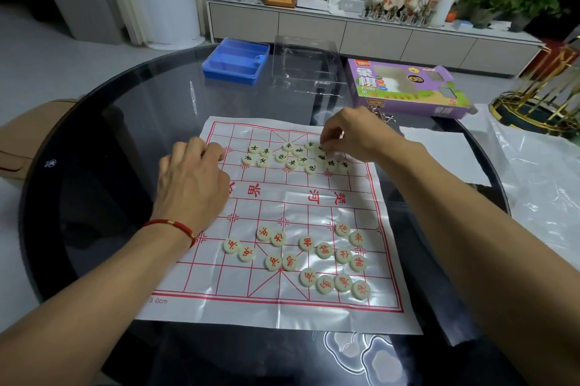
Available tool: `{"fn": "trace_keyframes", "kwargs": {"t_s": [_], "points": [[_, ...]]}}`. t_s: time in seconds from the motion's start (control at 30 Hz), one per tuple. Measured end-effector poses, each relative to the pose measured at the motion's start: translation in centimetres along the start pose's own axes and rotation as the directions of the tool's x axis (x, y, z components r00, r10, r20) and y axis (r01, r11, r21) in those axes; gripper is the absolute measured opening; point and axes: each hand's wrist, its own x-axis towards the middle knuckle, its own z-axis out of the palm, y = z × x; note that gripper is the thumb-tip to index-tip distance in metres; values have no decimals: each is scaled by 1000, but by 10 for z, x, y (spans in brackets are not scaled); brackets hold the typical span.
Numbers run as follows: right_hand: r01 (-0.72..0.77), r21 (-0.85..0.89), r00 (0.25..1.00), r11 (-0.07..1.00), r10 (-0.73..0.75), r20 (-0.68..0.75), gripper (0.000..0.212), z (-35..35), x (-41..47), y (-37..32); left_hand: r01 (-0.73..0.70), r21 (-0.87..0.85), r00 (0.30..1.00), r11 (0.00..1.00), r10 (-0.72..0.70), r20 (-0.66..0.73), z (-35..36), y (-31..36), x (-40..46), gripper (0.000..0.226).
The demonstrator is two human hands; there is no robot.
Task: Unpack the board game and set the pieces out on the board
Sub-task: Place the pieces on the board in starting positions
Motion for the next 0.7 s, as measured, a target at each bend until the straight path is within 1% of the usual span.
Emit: {"fn": "trace_keyframes", "kwargs": {"t_s": [0.13, 0.2, 0.33, 0.6, 0.7], "points": [[14, -50, 997, 999, -17, -77, 16, 1, -2, 1, 1, -6, 1000, 1000, -1, 2, 0, 1, 0, 30], [-5, -73, 994, 997, -3, -107, 17, 2, -2, 1, 1, -6, 1000, 1000, -1, 8, 0, 2, 1, 31], [-45, -125, 999, 991, 41, -33, 31, 5, 0, -1, 11, 1, 1000, 1000, -11, 10, -1, 2, 1, 31], [18, -149, 1000, 989, -18, 1, 23, 4, 3, -4, 8, 0, 1000, 1000, -8, -9, 0, 1, 0, 29], [15, -89, 998, 996, -20, -58, 21, -3, 11, -8, 4, 2, 1000, 1000, -4, -12, 0, 1, 0, 28]]}}
